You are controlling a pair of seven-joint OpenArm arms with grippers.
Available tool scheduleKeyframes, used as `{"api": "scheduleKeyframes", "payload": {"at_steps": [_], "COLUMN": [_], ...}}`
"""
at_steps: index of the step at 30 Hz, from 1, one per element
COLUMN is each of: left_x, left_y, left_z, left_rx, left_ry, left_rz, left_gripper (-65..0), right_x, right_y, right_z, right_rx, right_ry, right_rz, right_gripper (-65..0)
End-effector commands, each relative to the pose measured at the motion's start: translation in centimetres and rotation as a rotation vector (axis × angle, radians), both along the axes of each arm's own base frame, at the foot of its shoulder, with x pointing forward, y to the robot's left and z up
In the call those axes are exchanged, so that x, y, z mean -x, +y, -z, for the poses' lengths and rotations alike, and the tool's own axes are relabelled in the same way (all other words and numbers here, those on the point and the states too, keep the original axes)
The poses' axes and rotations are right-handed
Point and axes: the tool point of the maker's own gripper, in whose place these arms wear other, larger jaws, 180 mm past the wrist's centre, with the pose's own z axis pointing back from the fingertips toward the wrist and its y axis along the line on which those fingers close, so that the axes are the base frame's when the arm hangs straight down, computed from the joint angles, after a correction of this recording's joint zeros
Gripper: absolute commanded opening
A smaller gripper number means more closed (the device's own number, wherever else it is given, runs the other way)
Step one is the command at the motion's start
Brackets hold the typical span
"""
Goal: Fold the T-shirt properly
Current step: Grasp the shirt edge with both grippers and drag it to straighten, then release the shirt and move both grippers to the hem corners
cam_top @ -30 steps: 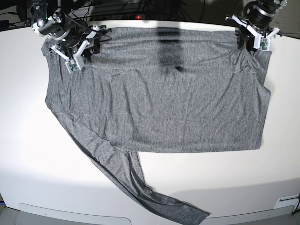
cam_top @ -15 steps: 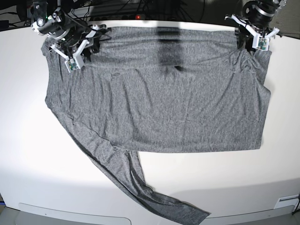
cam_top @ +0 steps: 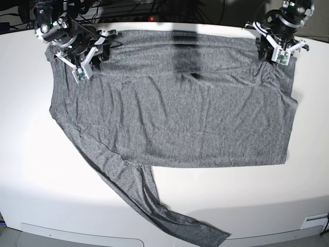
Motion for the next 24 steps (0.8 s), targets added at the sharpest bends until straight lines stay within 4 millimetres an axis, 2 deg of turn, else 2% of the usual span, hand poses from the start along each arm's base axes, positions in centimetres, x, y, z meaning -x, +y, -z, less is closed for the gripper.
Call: {"api": "scheduleKeyframes", "payload": {"at_steps": [1, 5, 11, 14, 20, 24], "left_x": [2.0, 0.7, -1.5, -2.1, -3.4, -5.9], "left_y": [0.9, 0.4, -1.1, -1.1, 1.9, 3.9], "left_z": [1.1, -0.5, -3.6, -4.5, -6.0, -9.0], "left_rx": [-0.066, -0.098, -0.079, -0.082, -0.135, -0.148], "left_ry": [0.088, 0.031, -0.070, -0.095, -0.146, -0.309], "left_rz": [0.019, 0.060, 0.087, 0.086, 0.026, -0.011], "left_gripper": [-49.5, -49.5, -49.5, -49.5, -49.5, -49.5], "right_x": [-0.4, -1.3, -3.6, -4.1, -4.3, -4.9], "right_y": [-0.4, 0.1, 1.6, 2.1, 2.3, 2.5], "right_z": [-0.4, -1.9, -6.4, -7.9, -8.5, -9.1], "right_rx": [0.009, 0.009, 0.015, 0.017, 0.016, 0.004], "right_ry": [-0.017, -0.068, -0.208, -0.253, -0.271, -0.311], "right_rz": [-0.001, -0.017, -0.065, -0.078, -0.083, -0.084], "right_gripper": [-48.3, -48.3, -48.3, -48.3, -48.3, -48.3]}}
